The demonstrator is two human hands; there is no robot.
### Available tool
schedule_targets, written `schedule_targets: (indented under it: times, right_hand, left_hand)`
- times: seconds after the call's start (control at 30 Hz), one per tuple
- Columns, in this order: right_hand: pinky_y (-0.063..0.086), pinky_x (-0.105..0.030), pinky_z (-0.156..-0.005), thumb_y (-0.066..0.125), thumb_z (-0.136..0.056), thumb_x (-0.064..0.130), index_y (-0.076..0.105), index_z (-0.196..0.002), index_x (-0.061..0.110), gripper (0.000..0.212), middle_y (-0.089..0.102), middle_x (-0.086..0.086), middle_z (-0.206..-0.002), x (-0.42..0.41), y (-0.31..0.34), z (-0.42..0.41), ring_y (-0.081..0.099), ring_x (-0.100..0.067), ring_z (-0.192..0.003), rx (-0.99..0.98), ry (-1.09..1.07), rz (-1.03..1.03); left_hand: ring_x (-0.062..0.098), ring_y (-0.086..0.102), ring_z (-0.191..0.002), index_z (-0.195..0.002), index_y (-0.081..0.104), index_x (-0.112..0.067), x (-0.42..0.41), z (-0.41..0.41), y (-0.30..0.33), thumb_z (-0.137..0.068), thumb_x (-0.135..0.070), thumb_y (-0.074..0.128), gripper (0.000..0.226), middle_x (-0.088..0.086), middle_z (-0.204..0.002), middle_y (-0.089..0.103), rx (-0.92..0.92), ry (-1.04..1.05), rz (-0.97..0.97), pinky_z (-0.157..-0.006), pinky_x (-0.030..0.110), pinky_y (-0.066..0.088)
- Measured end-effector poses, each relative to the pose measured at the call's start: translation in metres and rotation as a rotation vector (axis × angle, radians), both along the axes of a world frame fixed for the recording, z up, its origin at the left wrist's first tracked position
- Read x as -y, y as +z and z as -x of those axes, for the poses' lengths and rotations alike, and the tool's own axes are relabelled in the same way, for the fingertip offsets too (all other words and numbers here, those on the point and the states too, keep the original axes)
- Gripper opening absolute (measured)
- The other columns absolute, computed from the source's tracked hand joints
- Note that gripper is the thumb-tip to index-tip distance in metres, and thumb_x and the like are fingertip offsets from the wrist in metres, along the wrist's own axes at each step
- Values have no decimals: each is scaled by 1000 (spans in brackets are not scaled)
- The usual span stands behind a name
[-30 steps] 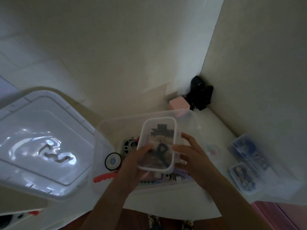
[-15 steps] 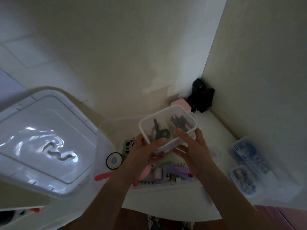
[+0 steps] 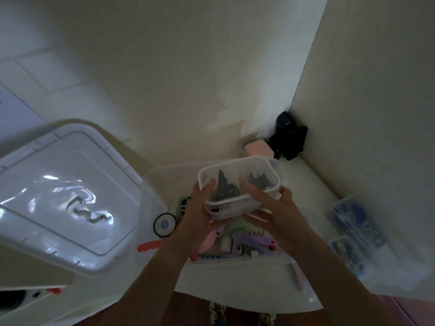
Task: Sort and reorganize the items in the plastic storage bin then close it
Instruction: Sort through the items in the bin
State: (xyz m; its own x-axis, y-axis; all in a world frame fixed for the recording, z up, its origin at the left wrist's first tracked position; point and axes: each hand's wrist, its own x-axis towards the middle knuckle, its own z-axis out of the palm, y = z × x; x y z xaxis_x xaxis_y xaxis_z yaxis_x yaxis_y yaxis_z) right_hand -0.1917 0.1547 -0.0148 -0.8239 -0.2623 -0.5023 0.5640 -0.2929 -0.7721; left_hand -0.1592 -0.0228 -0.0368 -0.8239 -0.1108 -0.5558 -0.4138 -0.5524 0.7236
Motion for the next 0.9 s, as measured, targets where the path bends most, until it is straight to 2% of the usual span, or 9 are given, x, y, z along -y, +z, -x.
schedule_targets:
  times: [0.1, 0.2, 0.3, 0.37, 0.47, 0.6, 0.73, 0.8, 0.9]
  right_hand:
    - [55, -53, -91, 89, -51, 29, 45, -126, 18, 88, 64, -10, -120, -5, 2, 2, 69, -30, -103, 4, 8, -41]
    - [54, -53, -92, 85, -61, 19, 43, -130, 20, 81, 61, -11, -125, -13, 1, 2, 69, -32, -103, -22, 49, -42]
    - [54, -54, -92, 78, -74, 11, 46, -131, 40, 71, 62, -1, -124, -18, 3, -1, 68, -33, -106, -110, 164, -51]
    - [54, -54, -92, 77, -76, 20, 49, -128, 47, 65, 64, 2, -123, -20, 5, 1, 67, -31, -108, -141, 184, -55]
    - [52, -58, -93, 71, -81, 30, 54, -127, 45, 52, 65, -4, -123, -21, 7, 7, 66, -36, -108, -113, 130, -28]
    - [51, -60, -93, 66, -88, 11, 51, -134, 41, 57, 68, -2, -120, -23, 5, 6, 66, -34, -108, -207, 119, -12]
    - [54, -53, -92, 63, -90, 14, 39, -140, 53, 67, 66, 2, -122, -23, 4, 5, 66, -31, -110, -276, 174, 10]
    - [57, -47, -89, 66, -87, 19, 45, -138, 44, 61, 55, 1, -133, -24, 7, 2, 65, -26, -112, -374, 245, -49]
    - [59, -31, -80, 80, -74, 3, 48, -135, 24, 72, 52, 9, -131, -26, 7, 2, 65, -11, -108, -577, 326, -224]
  left_hand:
    - [32, 68, -111, -136, 51, -34, 2, -3, 1, -78, -35, 71, 61, 6, -126, 69, -86, 6, 20, -84, 52, 59]
    - [31, 69, -109, -127, 57, -40, 7, -8, 0, -83, -33, 71, 47, 0, -123, 70, -99, -77, 93, -87, 57, 57]
    - [33, 69, -109, -126, 59, -36, 10, -10, 2, -86, -28, 71, 43, 3, -124, 69, -72, -98, 106, -88, 61, 55]
    - [36, 69, -108, -128, 58, -33, 11, -9, 3, -85, -26, 72, 46, 7, -124, 70, -71, -89, 84, -88, 63, 55]
    - [37, 70, -107, -128, 59, -32, 13, -7, 4, -78, -29, 74, 52, 8, -122, 71, -92, -82, 90, -84, 63, 56]
    - [35, 69, -108, -128, 58, -33, 13, -8, 9, -76, -29, 74, 55, 9, -122, 71, -120, -80, 94, -75, 54, 61]
    - [34, 69, -109, -131, 57, -29, 17, -8, 11, -81, -25, 73, 53, 11, -124, 69, -125, -76, 95, -78, 58, 59]
    - [36, 70, -106, -132, 57, -25, 19, -9, 13, -79, -26, 74, 55, 14, -123, 69, -121, -85, 111, -84, 65, 55]
    - [40, 70, -104, -130, 58, -23, 21, -9, 15, -77, -27, 76, 56, 15, -121, 70, -112, -86, 99, -86, 68, 52]
